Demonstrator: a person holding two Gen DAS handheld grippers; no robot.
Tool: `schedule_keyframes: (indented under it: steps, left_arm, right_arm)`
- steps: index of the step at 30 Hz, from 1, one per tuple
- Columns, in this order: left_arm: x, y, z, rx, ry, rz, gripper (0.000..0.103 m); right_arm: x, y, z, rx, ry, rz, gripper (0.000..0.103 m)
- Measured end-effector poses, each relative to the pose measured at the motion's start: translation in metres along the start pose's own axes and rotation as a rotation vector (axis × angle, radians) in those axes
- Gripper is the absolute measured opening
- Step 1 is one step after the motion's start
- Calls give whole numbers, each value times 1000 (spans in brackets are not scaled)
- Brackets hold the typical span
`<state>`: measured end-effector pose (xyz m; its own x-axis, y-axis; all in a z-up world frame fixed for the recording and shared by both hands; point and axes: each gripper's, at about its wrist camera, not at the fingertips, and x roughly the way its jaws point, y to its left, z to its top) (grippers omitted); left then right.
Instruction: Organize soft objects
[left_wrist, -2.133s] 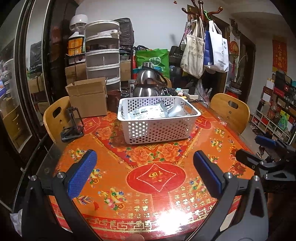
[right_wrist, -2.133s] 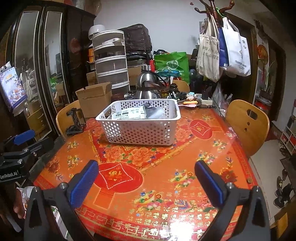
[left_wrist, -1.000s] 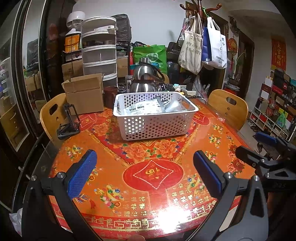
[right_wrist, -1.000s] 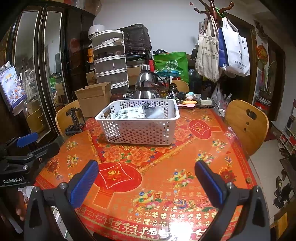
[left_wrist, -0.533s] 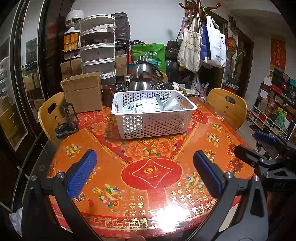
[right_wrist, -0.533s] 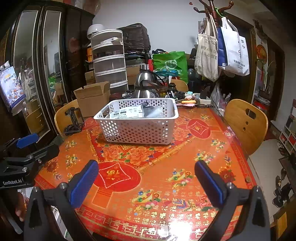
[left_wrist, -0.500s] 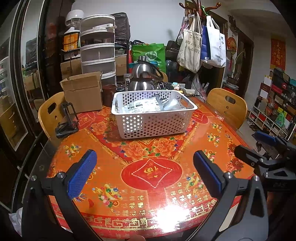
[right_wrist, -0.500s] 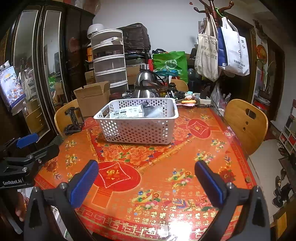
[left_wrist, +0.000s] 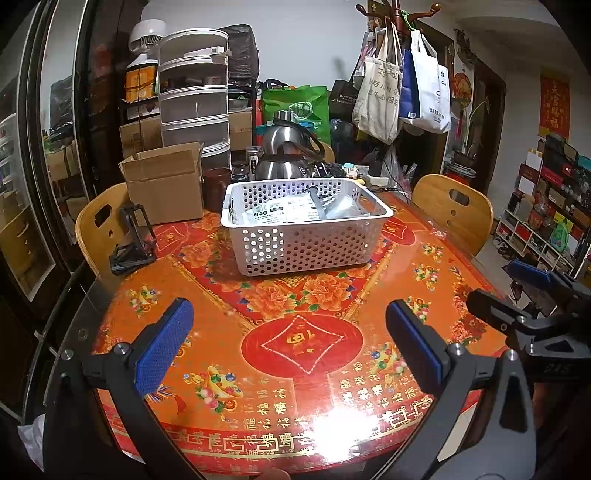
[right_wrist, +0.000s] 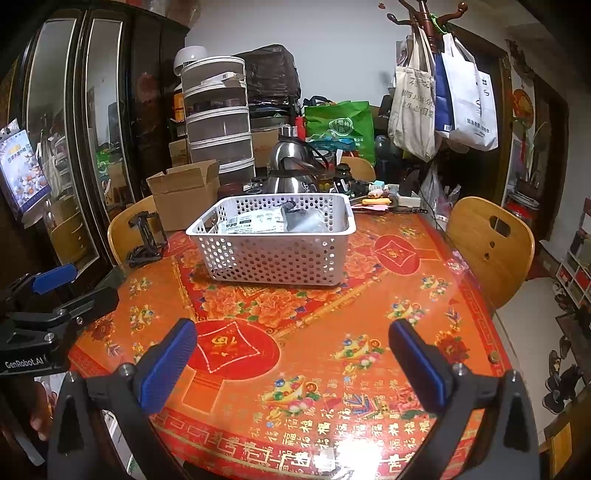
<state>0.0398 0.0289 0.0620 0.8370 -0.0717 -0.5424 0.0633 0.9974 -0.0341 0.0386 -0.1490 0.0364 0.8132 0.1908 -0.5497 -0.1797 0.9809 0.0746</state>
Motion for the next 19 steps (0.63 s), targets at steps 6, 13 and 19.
schedule_keyframes:
  steps: [6,13,19]
  left_arm:
    - [1,-2,-3,0,5,-2,103]
    - [2,-1,-3,6,2,-11,103]
    - [3,1,-2,11,-4,-18,103]
  right_arm:
    - [1,0,0,1,2,1,103]
    - [1,0,0,1,3,1,103]
    - [2,0,-1,1,8,2,103]
